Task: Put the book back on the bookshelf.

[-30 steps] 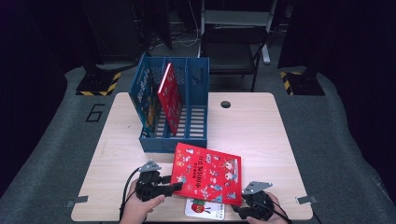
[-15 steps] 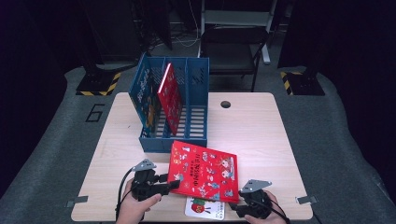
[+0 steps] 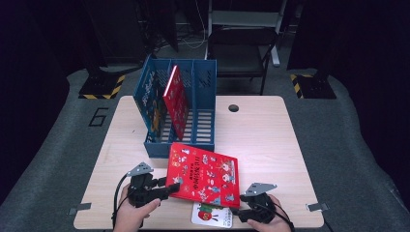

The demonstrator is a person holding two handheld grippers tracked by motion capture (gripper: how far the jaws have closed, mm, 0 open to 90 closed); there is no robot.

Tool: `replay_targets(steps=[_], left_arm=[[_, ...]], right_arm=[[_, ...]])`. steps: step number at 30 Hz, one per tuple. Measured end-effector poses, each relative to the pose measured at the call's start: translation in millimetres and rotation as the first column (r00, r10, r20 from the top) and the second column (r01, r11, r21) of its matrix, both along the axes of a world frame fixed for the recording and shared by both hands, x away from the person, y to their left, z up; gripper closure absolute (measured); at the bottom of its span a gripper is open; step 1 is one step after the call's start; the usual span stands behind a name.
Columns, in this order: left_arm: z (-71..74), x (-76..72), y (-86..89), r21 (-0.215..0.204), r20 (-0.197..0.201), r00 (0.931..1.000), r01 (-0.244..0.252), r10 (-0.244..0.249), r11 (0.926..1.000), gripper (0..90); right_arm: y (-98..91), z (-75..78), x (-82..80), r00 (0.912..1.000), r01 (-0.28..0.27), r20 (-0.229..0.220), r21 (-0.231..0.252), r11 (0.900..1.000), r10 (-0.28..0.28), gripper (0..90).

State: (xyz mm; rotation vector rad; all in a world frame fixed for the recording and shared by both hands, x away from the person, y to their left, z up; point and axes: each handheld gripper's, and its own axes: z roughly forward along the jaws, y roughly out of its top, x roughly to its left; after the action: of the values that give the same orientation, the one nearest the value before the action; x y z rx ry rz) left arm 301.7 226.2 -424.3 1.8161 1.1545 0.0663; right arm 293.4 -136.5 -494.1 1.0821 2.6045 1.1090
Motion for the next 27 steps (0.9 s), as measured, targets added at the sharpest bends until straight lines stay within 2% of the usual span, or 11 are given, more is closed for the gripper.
replay_targets(steps=[1, 2, 4, 5, 6, 7, 8, 13, 15, 23, 27], left_arm=[[1.3, -0.5, 0.9, -0.005, 0.004, 1.0000, -0.005, 0.005, 1.0000, 48.0], [2.7, -0.8, 2.3, -0.004, 0.004, 1.0000, -0.001, 0.001, 1.0000, 48.1], [5.0, -1.6, 3.5, 0.001, 0.003, 1.0000, -0.003, 0.003, 1.0000, 48.8], [5.6, -2.3, 3.2, -0.003, 0.008, 0.9999, -0.007, 0.007, 1.0000, 49.0], [6.7, -2.7, 3.6, 0.003, 0.006, 1.0000, -0.005, 0.005, 1.0000, 49.2], [7.1, -3.3, 2.8, 0.001, 0.011, 0.9998, -0.015, 0.015, 0.9999, 49.4], [8.4, -3.6, 3.8, 0.004, 0.007, 1.0000, -0.003, 0.003, 1.0000, 49.5], [11.5, -5.4, 3.7, -0.025, 0.005, 1.0000, 0.002, -0.001, 0.9997, 51.9], [13.3, -6.0, 3.3, -0.022, 0.008, 0.9999, -0.006, 0.007, 0.9997, 51.8], [19.4, -6.7, 1.2, -0.001, -0.008, 0.9999, 0.008, -0.008, 1.0000, 53.0], [21.7, -6.2, -1.0, 0.008, -0.010, 0.9999, 0.009, -0.009, 0.9999, 53.5]], right_arm=[[1.5, -0.4, 1.1, 0.9999, 0.002, 0.010, 0.006, 1.0000, -0.002, 40.4], [2.7, -0.1, 1.2, 1.0000, -0.002, 0.001, 0.014, 0.9999, 0.002, 40.4], [5.6, -0.1, 2.2, 1.0000, -0.008, -0.005, 0.009, 0.9999, 0.008, 40.5], [7.1, -0.8, 2.7, 0.9999, -0.013, 0.007, 0.009, 0.9999, 0.013, 40.5], [8.1, -0.5, 2.9, 0.9997, -0.024, -0.004, -0.002, 0.9997, 0.024, 40.5], [9.7, -1.7, 3.6, 0.9996, -0.023, 0.014, -0.004, 0.9997, 0.023, 40.6], [10.5, -1.5, 3.3, 0.9996, -0.028, 0.001, -0.006, 0.9996, 0.028, 40.6], [14.7, -2.9, 5.6, 0.9993, -0.037, 0.005, -0.006, 0.9993, 0.037, 40.9], [16.7, -2.8, 5.8, 0.9989, -0.045, 0.011, -0.015, 0.9989, 0.045, 42.3], [20.1, -5.5, 8.1, 0.9984, -0.056, -0.011, -0.010, 0.9984, 0.056, 42.4], [21.3, -6.7, 8.8, 0.9988, -0.045, -0.019, -0.001, 0.9990, 0.045, 42.4]])
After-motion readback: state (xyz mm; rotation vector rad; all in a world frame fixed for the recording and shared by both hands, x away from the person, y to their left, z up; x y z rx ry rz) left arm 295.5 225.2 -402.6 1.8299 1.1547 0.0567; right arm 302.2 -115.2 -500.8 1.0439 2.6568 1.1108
